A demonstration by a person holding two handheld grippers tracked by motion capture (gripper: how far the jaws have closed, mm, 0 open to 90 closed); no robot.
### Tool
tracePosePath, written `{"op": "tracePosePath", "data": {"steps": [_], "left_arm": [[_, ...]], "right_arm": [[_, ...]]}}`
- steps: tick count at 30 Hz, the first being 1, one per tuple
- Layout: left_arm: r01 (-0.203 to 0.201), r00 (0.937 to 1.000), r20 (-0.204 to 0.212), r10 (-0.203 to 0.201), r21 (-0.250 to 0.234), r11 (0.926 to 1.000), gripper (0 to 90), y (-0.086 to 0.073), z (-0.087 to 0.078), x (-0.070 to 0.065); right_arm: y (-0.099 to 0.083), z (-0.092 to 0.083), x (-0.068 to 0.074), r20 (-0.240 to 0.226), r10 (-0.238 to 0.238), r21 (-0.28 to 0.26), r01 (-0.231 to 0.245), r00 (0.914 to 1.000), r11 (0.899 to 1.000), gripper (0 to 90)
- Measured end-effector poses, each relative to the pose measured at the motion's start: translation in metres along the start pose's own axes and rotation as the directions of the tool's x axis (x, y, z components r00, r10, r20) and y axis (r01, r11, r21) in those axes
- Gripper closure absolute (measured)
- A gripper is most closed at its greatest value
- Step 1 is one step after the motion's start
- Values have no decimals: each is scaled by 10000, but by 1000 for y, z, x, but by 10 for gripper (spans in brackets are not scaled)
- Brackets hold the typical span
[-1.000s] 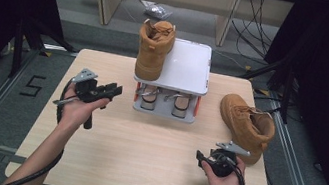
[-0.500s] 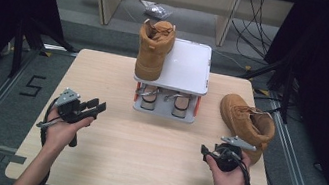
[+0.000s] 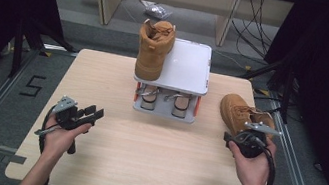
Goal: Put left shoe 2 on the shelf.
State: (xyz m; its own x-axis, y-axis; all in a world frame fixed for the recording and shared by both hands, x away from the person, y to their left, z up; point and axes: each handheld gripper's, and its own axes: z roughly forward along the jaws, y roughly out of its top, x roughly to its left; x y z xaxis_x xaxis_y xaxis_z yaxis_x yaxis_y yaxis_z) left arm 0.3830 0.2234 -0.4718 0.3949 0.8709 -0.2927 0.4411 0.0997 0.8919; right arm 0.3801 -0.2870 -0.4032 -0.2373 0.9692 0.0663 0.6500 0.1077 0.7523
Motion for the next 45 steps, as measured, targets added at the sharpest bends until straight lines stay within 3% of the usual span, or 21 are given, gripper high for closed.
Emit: {"op": "tracePosePath", "data": {"steps": [10, 11, 12, 16, 17, 18, 19, 20, 21, 23, 25, 27, 29, 32, 34, 35, 41, 42, 43, 44, 45], "left_arm": [[129, 9999, 64, -128, -66, 9999, 575, -2, -4, 0], [159, 9998, 84, -158, -102, 9998, 575, -1, -4, 0], [192, 9998, 61, -191, -119, 9997, 575, -1, -5, 0], [227, 9997, 80, -226, -105, 9997, 574, -1, -4, 0], [226, 9997, 92, -225, -98, 9997, 573, -2, -4, 0], [224, 9997, 98, -223, -82, 9997, 573, -2, -4, 0], [270, 9996, 113, -269, -95, 9996, 572, -2, -4, -1], [280, 9995, 114, -279, -89, 9996, 571, -3, -4, -1], [273, 9996, 94, -272, -62, 9996, 571, -3, -4, -1], [266, 9996, 105, -266, -46, 9996, 570, -3, -3, -1], [243, 9996, 115, -243, -14, 9997, 569, -3, -3, -1], [246, 9996, 135, -246, 14, 9997, 568, -4, -3, -1], [260, 9994, 215, -260, -18, 9997, 566, -4, -2, -1], [194, 9997, 166, -195, 91, 9998, 566, -5, -2, -2], [200, 9997, 167, -202, 100, 9998, 566, -5, -2, -2], [223, 9996, 155, -224, 105, 9997, 566, -6, -1, -3], [222, 9996, 173, -224, 109, 9997, 566, -6, 0, -3], [226, 9996, 178, -228, 109, 9997, 566, -6, 0, -3], [226, 9996, 180, -228, 111, 9997, 566, -6, 0, -3], [230, 9995, 218, -231, 77, 9997, 567, -6, 0, -3], [207, 9996, 193, -209, 128, 9997, 567, -6, 0, -3]], "right_arm": [[25, -14, -24, 772, 162, -334, -137, 9969, 9993, 528], [27, -17, -21, 804, 554, -256, -535, 9952, 9982, 528], [29, -19, -23, 846, 242, -395, -209, 9961, 9990, 528], [37, -19, -28, 976, 62, -577, -6, 9952, 9983, 522], [38, -19, -27, 1121, 399, -395, -356, 9929, 9986, 519], [39, -16, -31, 1102, 18, -391, 26, 9939, 9992, 516], [39, -15, -33, 1189, -31, -203, 56, 9929, 9998, 511], [39, -13, -32, 1286, 313, 56, -323, 9912, 9995, 506], [39, -10, -36, 1322, -57, 62, 50, 9912, 10000, 503], [38, -5, -39, 1478, -192, 314, 147, 9888, 9994, 496], [37, -1, -44, 1287, -542, 627, 465, 9902, 9969, 498], [36, 2, -44, 1399, -418, 985, 281, 9893, 9947, 506], [36, 7, -46, 1323, -596, 1164, 442, 9894, 9922, 528], [35, 11, -45, 1101, -553, 1512, 383, 9924, 9878, 610], [37, 12, -40, 1202, -192, 1737, -20, 9926, 9848, 643], [38, 13, -44, 1148, -601, 1694, 400, 9916, 9847, 662], [44, 11, -39, 1006, -286, 1910, 89, 9945, 9815, 757], [43, 13, -40, 854, -466, 1880, 299, 9953, 9817, 765], [45, 12, -36, 879, -167, 2023, -15, 9960, 9793, 770], [45, 13, -37, 848, -414, 1977, 239, 9955, 9800, 774], [45, 15, -35, 736, -279, 1985, 128, 9969, 9800, 778]]}}
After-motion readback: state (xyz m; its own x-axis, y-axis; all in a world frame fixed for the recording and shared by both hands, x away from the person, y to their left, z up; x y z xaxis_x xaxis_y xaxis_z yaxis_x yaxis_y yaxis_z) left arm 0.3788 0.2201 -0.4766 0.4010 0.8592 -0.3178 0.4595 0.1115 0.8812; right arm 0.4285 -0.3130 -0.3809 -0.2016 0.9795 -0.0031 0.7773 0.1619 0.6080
